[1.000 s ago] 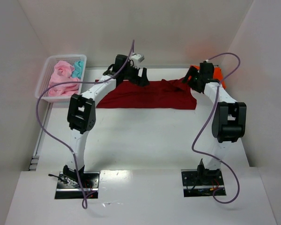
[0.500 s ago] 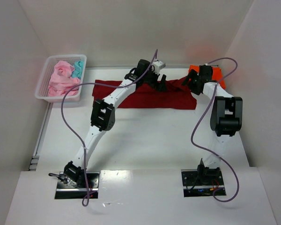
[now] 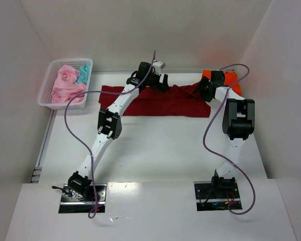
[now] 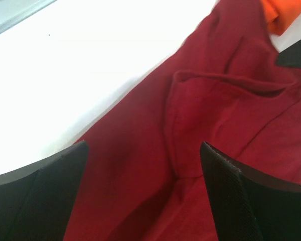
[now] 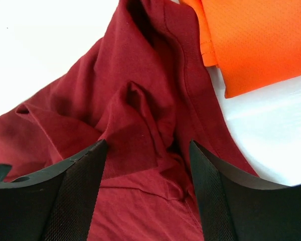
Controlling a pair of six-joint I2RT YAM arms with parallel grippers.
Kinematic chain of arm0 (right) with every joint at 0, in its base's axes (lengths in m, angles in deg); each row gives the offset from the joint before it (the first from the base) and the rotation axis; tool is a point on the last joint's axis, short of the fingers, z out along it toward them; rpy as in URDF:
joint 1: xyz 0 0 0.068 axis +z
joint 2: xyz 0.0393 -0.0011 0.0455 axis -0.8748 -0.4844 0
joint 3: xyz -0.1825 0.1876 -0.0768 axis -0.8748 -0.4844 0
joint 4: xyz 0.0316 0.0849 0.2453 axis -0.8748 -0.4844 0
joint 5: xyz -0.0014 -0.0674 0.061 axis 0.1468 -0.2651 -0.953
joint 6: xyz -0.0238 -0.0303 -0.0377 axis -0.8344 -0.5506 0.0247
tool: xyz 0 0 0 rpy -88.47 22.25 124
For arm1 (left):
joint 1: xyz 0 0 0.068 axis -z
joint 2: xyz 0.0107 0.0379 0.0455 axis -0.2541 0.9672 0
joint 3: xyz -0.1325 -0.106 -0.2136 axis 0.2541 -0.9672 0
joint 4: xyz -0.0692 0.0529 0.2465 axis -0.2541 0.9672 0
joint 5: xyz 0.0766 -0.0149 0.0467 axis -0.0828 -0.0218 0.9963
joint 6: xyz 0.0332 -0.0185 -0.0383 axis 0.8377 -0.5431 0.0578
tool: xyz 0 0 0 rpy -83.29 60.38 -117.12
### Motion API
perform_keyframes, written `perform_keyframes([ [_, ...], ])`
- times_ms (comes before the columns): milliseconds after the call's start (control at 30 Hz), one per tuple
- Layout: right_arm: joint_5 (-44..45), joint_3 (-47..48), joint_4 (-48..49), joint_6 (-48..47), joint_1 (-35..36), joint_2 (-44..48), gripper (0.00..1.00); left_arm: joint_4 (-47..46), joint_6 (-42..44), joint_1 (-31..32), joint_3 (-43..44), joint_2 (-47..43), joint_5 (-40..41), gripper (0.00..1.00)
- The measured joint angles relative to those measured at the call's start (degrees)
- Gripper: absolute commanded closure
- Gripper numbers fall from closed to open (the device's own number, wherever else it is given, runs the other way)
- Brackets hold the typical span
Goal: Fold and stack the t-shirts
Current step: Fold the other side of the tshirt into a rectangle
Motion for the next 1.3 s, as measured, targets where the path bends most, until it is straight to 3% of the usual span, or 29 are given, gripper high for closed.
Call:
perform_keyframes([
  [633, -3.76, 2.93, -2.05, 0.09, -0.02, 3.45, 0.28, 6.8, 8.72, 1.05, 1.73, 1.14, -11.1, 0.01],
  [1300, -6.01, -2.91, 0.46, 3.56, 1.51, 2.75, 0.28, 12.35, 12.37, 3.87, 2.43, 1.11, 0.28, 0.01],
])
